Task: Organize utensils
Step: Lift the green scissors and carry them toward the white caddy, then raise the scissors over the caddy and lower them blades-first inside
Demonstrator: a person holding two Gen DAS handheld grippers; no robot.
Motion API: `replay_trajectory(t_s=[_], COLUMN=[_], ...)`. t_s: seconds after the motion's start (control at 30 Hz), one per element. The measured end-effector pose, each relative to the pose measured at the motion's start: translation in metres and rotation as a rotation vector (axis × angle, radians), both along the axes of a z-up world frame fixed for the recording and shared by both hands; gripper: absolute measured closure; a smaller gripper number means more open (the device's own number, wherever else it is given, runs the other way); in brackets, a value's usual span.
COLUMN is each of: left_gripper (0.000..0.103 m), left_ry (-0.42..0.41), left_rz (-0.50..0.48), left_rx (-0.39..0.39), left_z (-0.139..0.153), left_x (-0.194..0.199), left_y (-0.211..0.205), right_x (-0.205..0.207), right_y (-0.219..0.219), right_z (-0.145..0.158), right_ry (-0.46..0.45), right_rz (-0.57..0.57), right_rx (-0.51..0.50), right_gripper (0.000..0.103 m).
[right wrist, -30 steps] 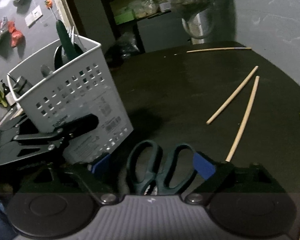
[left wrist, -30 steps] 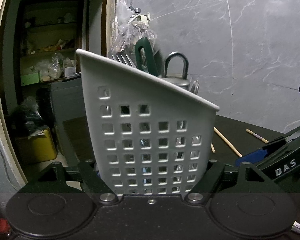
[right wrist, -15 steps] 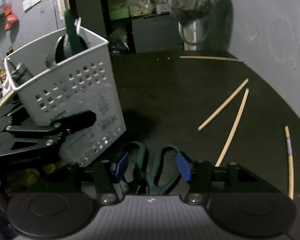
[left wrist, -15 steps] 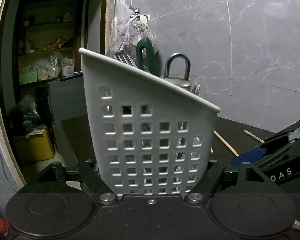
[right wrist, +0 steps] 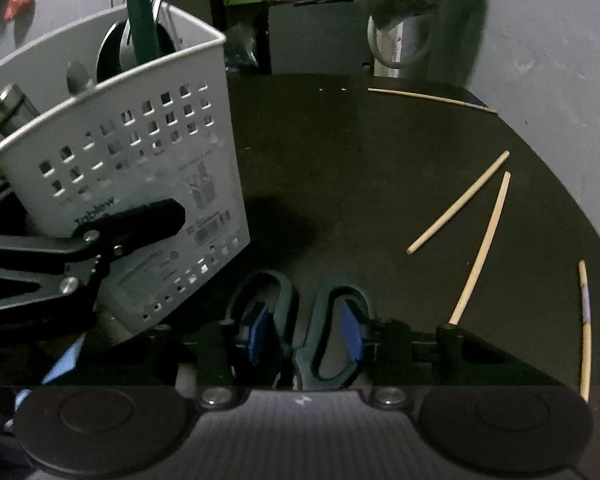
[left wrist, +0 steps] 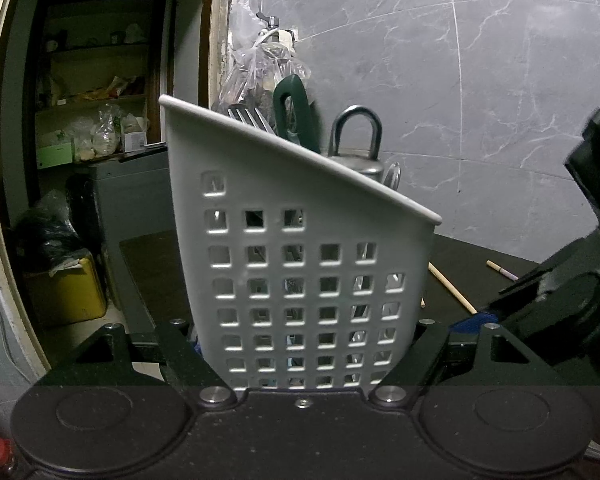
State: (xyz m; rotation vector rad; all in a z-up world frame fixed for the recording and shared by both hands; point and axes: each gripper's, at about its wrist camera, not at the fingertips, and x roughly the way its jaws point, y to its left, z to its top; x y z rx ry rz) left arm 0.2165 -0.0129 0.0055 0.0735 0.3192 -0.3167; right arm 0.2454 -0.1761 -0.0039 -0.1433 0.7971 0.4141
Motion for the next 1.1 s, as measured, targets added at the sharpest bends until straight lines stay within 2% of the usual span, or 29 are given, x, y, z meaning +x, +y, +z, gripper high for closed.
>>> replay_trajectory(t_s=[0.03, 0.23, 0.33, 0.53, 0.77, 1.1], left_gripper=[0.025, 0.024, 0.024, 0.024, 0.024, 0.025], left_ry=[0.0, 0.0, 0.0, -0.001, -0.001, 0.003], left_rz=[-0.001, -0.004, -0.004, -0.004, -0.003, -0.012], left_rx=[-0.001, -0.004, -0.004, -0.005, -0.002, 0.01], left_z=[0.0, 0.0, 0.0, 0.0, 0.0, 0.0], left_x=[-0.001, -0.001, -0.001, -0.001, -0.001, -0.001], left_y=[0.001, 0.0, 0.001, 0.001, 0.0, -0.005], right_x=[0.003, 0.011, 0.014, -0.001, -0.03, -0.051], right_y=[0.001, 0.006, 0.001, -0.017, -0.032, -0.044], right_z=[0.001, 0.005, 0.005, 0.021, 0.039, 0.049], right_ry=[0.007, 0.035, 0.026, -0.135, -0.367, -0.611], right_rz=[-0.001, 0.02, 0.032, 0.022, 0.017, 0.027], right_rx=[0.003, -0.032, 0.013, 0.121, 0.215, 0.316], right_gripper=[0.068, 0.071, 0.071, 0.07, 0.07, 0.07])
